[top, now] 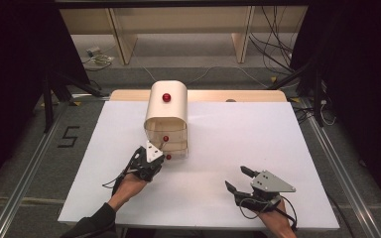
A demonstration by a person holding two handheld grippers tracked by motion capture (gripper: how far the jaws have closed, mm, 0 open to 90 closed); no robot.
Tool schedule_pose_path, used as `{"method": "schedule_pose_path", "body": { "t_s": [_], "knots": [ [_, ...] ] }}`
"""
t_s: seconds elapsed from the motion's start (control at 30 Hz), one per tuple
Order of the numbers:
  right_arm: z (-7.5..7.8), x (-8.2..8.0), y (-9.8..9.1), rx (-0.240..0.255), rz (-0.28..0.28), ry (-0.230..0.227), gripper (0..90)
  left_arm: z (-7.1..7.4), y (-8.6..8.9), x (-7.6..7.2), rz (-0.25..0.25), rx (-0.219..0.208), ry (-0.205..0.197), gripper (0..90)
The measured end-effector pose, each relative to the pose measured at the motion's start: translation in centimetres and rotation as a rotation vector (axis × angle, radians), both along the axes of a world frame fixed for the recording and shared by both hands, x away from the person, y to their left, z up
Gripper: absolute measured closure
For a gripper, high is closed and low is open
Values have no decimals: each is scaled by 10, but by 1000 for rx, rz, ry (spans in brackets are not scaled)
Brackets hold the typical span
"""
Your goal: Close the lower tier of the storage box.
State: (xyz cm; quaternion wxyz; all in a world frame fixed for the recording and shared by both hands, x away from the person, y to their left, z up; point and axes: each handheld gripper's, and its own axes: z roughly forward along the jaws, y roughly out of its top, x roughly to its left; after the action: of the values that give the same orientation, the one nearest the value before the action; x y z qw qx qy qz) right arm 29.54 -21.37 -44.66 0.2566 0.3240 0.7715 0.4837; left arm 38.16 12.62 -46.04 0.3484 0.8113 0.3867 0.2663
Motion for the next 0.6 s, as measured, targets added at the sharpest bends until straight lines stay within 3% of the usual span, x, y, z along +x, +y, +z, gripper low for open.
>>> {"method": "schedule_pose_path", "body": {
  "t_s": [0.6],
  "knots": [
    [0,0,0,-7,0,1,316,-1,-1,4,11,-15,-5,885]
  ]
}}
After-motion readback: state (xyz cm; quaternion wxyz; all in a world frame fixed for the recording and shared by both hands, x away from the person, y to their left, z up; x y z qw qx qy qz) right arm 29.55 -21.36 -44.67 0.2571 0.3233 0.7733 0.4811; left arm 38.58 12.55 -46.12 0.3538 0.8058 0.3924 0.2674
